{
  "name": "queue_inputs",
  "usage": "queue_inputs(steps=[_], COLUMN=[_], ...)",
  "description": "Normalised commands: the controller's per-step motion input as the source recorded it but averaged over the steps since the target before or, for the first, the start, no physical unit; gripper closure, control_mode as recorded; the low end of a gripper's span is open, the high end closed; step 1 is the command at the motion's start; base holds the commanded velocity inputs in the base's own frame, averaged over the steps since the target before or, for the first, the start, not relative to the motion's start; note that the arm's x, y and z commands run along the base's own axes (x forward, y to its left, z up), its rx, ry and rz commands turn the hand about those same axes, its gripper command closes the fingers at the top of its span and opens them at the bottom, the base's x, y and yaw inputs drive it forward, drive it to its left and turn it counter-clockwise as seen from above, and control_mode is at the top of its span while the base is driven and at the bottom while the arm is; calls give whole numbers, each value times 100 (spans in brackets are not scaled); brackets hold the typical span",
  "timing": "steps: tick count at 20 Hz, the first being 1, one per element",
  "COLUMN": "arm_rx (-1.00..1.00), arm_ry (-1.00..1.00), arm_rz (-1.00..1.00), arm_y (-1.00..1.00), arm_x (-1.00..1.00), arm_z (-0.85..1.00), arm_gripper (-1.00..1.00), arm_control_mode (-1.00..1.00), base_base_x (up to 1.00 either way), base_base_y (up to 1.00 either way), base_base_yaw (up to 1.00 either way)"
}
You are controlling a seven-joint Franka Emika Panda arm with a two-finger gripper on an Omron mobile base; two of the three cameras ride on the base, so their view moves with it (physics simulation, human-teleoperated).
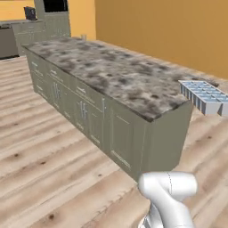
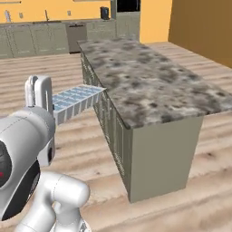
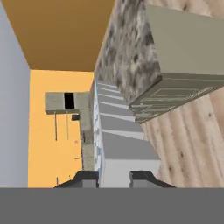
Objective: Open the freezer door, pick up the ice cube tray from the freezer, and place it on the dining counter.
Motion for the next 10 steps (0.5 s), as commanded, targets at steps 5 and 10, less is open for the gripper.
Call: queue_inputs(steps=[5,10], arm_rx=[0,0], arm_ry=[0,0], arm_rz=[0,0], arm_y=[0,0], arm_x=[0,0], arm_z=[0,0], arm_gripper=[100,100], arm_control_mode=[100,100], base_base_x=[76,62], base_base_y=[-32,-93], base_base_yaw=[77,48])
